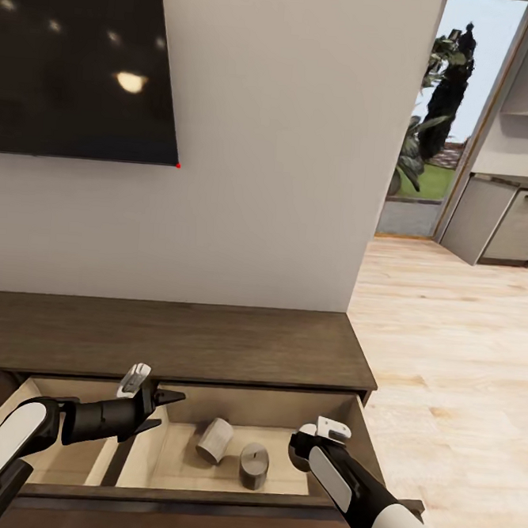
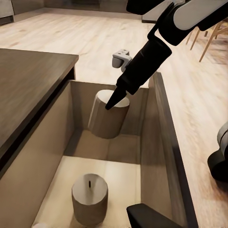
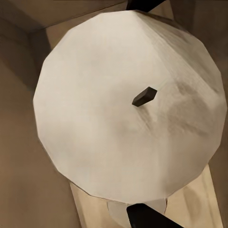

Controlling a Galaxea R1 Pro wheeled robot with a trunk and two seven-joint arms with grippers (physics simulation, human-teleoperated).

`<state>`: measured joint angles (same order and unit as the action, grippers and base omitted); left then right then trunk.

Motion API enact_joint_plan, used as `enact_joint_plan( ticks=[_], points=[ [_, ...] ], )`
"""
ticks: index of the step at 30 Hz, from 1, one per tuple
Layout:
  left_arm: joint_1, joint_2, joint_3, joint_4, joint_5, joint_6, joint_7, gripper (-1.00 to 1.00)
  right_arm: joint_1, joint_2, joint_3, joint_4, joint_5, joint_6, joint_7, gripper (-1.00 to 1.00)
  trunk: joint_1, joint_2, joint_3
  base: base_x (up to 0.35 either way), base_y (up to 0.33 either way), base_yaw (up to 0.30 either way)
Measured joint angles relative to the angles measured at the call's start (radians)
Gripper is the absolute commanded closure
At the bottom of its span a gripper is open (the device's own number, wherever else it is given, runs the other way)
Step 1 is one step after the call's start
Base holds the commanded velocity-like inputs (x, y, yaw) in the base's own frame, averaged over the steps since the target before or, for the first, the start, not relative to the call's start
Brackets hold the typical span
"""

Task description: Place each of the two pumpkins and all three candles from the living room inside a cabinet in the living room (use any cabinet), then make sure every cabinet is closed, and position the cauldron so it is next to a table in the living room.

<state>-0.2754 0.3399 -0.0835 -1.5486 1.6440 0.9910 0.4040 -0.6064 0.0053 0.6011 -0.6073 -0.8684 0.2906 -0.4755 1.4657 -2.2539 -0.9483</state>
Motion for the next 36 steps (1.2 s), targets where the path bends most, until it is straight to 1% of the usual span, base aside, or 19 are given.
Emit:
enact_joint_plan(
  ticks=[4,8,12,14,20,22,25,29,32,35,36],
  points=[
    [0.000,0.000,0.000,0.000,0.001,0.000,0.000,-1.00,0.000,0.000,0.000,0.000,0.001,0.000,0.000,1.00,0.000,0.000,0.000,0.000,0.000,0.000],
    [0.000,-0.001,0.000,0.000,0.000,0.000,0.000,-1.00,0.000,0.000,0.000,0.000,0.000,0.000,0.000,1.00,0.015,-0.028,-0.013,0.000,0.000,0.000],
    [0.000,0.000,0.000,0.000,0.001,0.000,0.000,-1.00,0.000,0.000,0.000,0.000,0.001,0.000,0.001,1.00,0.015,-0.028,-0.013,0.000,0.000,0.000],
    [0.000,-0.001,0.000,0.000,0.000,0.000,0.000,-1.00,0.000,0.000,0.000,0.000,0.000,0.000,0.001,1.00,0.023,-0.042,-0.019,0.000,0.000,0.000],
    [0.000,0.000,0.000,0.000,0.001,0.000,0.000,-1.00,0.000,0.000,0.000,0.000,0.001,0.000,0.003,1.00,0.023,-0.042,-0.019,0.000,0.000,0.000],
    [0.000,0.000,0.000,0.000,0.000,0.000,0.000,-1.00,0.000,0.000,0.000,0.000,0.000,0.000,0.003,1.00,0.031,-0.056,-0.025,0.000,0.000,0.000],
    [0.000,0.000,0.000,0.000,0.001,0.000,0.000,-1.00,0.000,0.000,0.000,0.000,0.001,0.000,0.003,1.00,0.031,-0.056,-0.025,0.000,0.000,0.000],
    [0.000,0.000,0.000,0.000,0.000,0.000,0.000,-1.00,0.000,0.000,0.000,0.000,0.000,0.000,0.003,1.00,0.046,-0.084,-0.038,0.000,0.000,0.000],
    [0.000,0.000,0.000,0.000,0.001,0.000,0.000,-1.00,0.000,0.000,0.000,0.000,0.001,0.000,0.003,1.00,0.046,-0.084,-0.038,0.000,0.000,0.000],
    [0.000,0.000,0.000,0.000,0.000,0.000,0.000,-1.00,0.000,0.000,0.000,0.000,0.000,0.000,0.003,1.00,0.058,-0.105,-0.047,0.000,0.000,0.000],
    [0.000,0.000,0.000,0.000,0.001,0.000,0.000,-1.00,0.000,0.000,0.000,0.000,0.001,0.000,0.003,1.00,0.058,-0.105,-0.047,0.000,0.000,0.000]
  ],
)
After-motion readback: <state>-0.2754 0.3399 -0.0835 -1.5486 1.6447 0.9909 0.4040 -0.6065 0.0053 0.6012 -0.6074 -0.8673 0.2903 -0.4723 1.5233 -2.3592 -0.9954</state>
